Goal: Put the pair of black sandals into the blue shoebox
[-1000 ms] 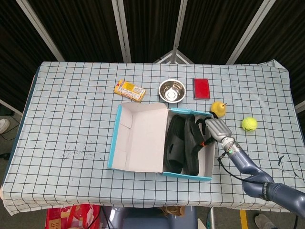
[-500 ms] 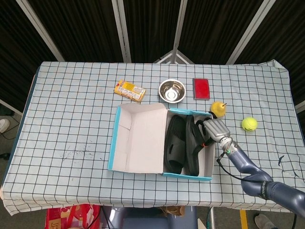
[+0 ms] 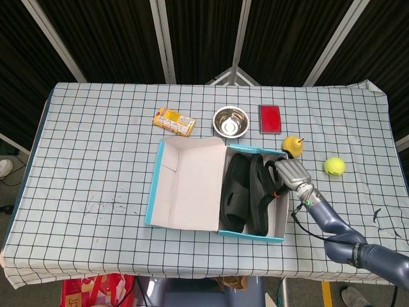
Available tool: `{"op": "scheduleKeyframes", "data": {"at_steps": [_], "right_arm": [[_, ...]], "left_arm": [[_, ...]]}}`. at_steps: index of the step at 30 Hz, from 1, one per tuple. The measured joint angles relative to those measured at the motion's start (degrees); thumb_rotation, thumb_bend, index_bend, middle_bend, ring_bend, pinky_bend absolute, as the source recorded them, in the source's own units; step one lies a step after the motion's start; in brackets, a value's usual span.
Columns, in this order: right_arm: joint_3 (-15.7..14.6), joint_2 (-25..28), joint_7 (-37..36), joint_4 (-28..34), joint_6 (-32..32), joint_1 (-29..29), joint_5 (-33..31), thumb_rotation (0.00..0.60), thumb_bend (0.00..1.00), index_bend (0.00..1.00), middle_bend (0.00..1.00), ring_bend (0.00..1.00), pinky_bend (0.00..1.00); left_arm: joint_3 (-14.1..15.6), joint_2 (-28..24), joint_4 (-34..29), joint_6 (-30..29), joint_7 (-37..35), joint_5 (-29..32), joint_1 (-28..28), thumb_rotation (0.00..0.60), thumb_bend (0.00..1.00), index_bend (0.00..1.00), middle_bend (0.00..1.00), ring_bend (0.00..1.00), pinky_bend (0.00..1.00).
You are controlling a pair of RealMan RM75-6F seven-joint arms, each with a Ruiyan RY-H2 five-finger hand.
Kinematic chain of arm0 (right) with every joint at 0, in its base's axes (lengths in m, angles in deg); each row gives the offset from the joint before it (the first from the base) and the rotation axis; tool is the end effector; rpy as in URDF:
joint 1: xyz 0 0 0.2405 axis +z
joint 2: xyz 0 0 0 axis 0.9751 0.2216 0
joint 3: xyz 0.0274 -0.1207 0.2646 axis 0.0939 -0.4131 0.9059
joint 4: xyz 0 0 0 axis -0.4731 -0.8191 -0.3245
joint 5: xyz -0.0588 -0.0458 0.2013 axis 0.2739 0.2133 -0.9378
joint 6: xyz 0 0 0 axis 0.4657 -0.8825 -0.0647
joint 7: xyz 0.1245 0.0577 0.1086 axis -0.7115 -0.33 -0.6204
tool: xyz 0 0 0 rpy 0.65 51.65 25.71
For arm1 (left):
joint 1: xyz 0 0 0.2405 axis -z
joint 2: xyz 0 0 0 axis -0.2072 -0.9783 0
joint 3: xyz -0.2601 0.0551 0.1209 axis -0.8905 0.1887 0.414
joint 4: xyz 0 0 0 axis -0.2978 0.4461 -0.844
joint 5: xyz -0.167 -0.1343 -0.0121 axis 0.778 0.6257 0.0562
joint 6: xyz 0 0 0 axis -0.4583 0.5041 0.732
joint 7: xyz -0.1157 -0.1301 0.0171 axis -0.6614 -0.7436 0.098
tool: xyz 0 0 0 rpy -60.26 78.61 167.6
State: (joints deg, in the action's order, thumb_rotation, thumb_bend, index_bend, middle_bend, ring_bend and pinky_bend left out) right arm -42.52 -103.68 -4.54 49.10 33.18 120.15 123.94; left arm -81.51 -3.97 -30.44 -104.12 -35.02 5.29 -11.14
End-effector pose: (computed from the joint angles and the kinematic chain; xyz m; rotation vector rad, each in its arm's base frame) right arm -0.2620 -0.4355 0.0241 1.8369 -1.1437 0.6870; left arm -0.3944 0.2139 0.2696 -0.9820 -0.7009 -0.7711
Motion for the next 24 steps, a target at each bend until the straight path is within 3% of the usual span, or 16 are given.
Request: {"op": "scheduleKeyframes", "data": {"at_steps": [9,15,24], "right_arm": [[-0.4,2.9,2.3,3.4,4.7,1.7,-4.6,0.600,0.28,0.33,0.21,0.01,0.00],[-0.6,3.7,3.2,4.8,5.6,2.5,-6.3,0.600,0.16,0.23,0.14,0.00,0.00],[-1.2,4.7,5.8,5.8,5.7,3.6,-8.6,0.600,0.07,0.06,0.08,0.00,0.00]], "left_arm": [[0.0,-0.1,0.0,0.1,-0.2,0.0,0.0,0.600,0.50,0.16,0.03,0.00,0.10],[0.0,-0.1,0.1,0.1,-0.4,0.0,0.0,0.600,0.50,0.16,0.03,0.00,0.10],[0.0,-0.1,0.1,0.3,-0.5,0.0,0.0,0.600,0.50,0.16,0.03,0.00,0.10]]}}
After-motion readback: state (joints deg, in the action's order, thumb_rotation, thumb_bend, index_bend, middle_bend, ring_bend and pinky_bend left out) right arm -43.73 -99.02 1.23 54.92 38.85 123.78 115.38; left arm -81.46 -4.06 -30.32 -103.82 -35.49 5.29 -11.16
